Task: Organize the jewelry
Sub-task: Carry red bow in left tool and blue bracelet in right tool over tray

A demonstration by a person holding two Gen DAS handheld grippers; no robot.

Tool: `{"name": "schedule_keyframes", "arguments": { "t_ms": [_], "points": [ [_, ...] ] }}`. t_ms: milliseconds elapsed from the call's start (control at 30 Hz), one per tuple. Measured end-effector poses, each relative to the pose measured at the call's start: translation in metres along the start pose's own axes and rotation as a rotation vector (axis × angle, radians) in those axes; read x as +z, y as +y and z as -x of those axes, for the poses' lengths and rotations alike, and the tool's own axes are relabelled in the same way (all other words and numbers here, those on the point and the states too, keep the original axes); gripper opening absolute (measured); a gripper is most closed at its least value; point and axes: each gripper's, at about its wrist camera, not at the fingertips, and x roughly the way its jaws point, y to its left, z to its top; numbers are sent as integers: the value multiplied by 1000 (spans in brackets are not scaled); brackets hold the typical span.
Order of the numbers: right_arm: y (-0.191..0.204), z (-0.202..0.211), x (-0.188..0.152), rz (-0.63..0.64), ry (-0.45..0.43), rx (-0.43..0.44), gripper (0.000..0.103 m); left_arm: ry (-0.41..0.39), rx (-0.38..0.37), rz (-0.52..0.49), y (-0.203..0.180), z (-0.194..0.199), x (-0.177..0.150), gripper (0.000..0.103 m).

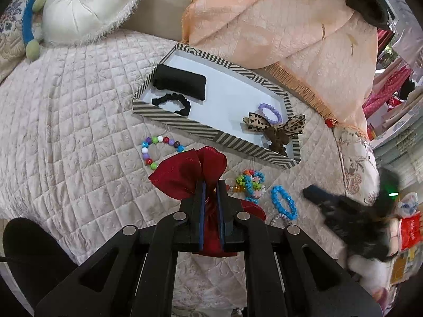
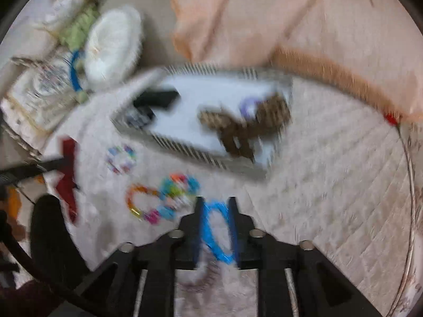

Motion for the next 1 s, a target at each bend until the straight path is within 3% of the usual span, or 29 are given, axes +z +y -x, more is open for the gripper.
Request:
{"name": "schedule_keyframes", "arguments": {
  "t_ms": [100, 233, 333, 533, 767, 1000],
  "points": [
    [-11, -27, -10, -26, 69, -14, 24, 16, -3, 4, 1, -3, -2, 7],
    [-12, -34, -9, -16, 31, -27, 23, 25, 3, 6, 2, -6, -2, 7],
    [-11, -35, -4, -26, 12, -32, 11, 32, 1, 4, -1, -8, -2, 7],
    [-17, 11, 9, -77, -89, 65, 11, 5, 17, -19, -2, -1, 4, 7],
    [-2, 60, 30, -25, -180, 61, 11, -35, 23, -40, -9, 8, 19, 7],
    [10, 80, 48, 2, -218, 78, 11, -68, 68, -88, -18, 11, 32, 7]
  ]
}}
